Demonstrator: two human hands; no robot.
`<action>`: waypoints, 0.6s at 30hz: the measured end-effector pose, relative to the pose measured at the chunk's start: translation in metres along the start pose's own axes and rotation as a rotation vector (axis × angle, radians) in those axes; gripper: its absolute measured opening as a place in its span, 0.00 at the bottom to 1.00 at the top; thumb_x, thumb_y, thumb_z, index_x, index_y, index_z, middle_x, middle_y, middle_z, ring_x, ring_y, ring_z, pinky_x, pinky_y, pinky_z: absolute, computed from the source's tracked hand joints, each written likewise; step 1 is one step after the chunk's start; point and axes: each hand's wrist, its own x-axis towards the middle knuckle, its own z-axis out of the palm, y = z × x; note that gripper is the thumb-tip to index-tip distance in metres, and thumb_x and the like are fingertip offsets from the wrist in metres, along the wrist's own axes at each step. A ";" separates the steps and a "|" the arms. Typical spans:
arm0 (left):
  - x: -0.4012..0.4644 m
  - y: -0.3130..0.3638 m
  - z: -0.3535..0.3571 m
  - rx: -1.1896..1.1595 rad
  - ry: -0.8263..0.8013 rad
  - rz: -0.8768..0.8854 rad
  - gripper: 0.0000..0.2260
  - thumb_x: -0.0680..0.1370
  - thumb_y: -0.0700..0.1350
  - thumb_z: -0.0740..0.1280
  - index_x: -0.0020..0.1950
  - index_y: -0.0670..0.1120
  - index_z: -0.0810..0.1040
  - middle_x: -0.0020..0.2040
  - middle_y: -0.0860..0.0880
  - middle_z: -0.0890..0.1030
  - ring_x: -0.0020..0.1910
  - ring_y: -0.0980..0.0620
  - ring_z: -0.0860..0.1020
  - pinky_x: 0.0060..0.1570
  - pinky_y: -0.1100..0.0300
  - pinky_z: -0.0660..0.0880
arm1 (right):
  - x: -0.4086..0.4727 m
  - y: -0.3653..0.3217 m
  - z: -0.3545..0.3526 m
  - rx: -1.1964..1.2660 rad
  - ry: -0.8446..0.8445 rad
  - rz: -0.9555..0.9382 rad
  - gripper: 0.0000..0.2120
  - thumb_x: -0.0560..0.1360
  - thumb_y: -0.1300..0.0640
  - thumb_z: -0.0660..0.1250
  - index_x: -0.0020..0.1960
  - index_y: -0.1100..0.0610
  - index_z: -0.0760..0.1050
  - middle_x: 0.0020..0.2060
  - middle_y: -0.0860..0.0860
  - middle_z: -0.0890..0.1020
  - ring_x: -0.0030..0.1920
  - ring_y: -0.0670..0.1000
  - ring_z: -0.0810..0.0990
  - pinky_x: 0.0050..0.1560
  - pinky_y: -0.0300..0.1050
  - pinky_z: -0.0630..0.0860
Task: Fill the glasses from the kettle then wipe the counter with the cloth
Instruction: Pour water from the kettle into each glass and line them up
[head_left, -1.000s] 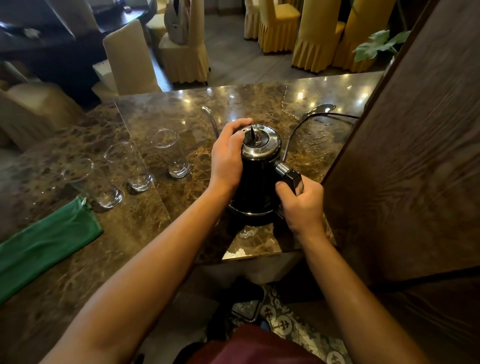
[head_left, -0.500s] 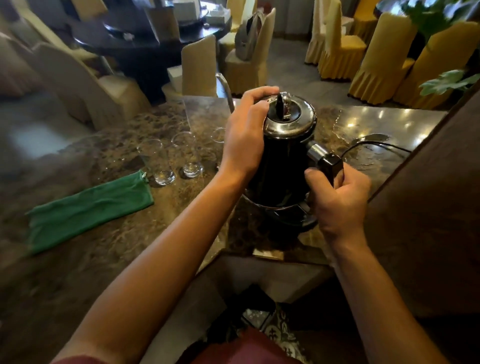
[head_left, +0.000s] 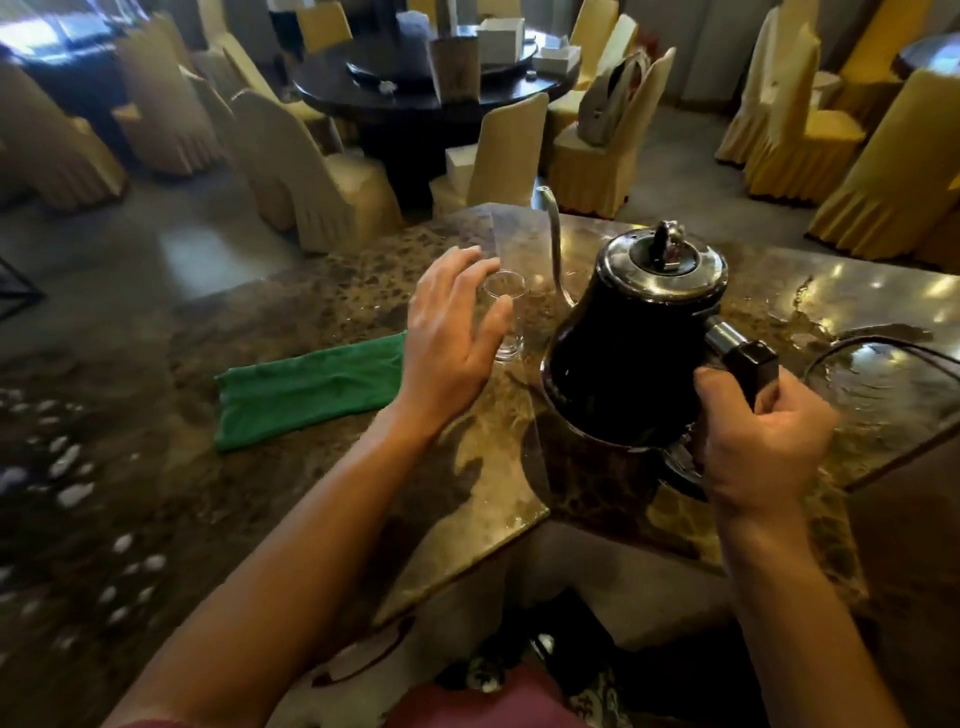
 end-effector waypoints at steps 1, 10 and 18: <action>-0.004 -0.020 -0.004 0.096 -0.048 -0.029 0.24 0.84 0.58 0.58 0.73 0.45 0.74 0.76 0.42 0.70 0.79 0.43 0.62 0.76 0.41 0.61 | -0.003 -0.002 0.005 -0.010 0.007 -0.013 0.16 0.71 0.51 0.69 0.27 0.46 0.68 0.22 0.41 0.67 0.25 0.43 0.63 0.24 0.43 0.60; 0.007 -0.137 0.000 0.473 -0.499 -0.337 0.53 0.71 0.76 0.61 0.83 0.42 0.50 0.84 0.38 0.47 0.82 0.36 0.42 0.79 0.40 0.44 | -0.036 0.009 0.048 -0.119 0.151 0.068 0.20 0.73 0.58 0.70 0.26 0.50 0.65 0.25 0.50 0.65 0.26 0.58 0.60 0.24 0.58 0.60; 0.027 -0.160 0.036 -0.248 -0.480 -0.549 0.36 0.71 0.59 0.79 0.75 0.52 0.69 0.73 0.48 0.73 0.72 0.46 0.70 0.74 0.44 0.67 | -0.059 0.006 0.057 -0.155 0.143 0.120 0.19 0.71 0.51 0.70 0.29 0.55 0.65 0.25 0.59 0.65 0.25 0.60 0.62 0.23 0.59 0.62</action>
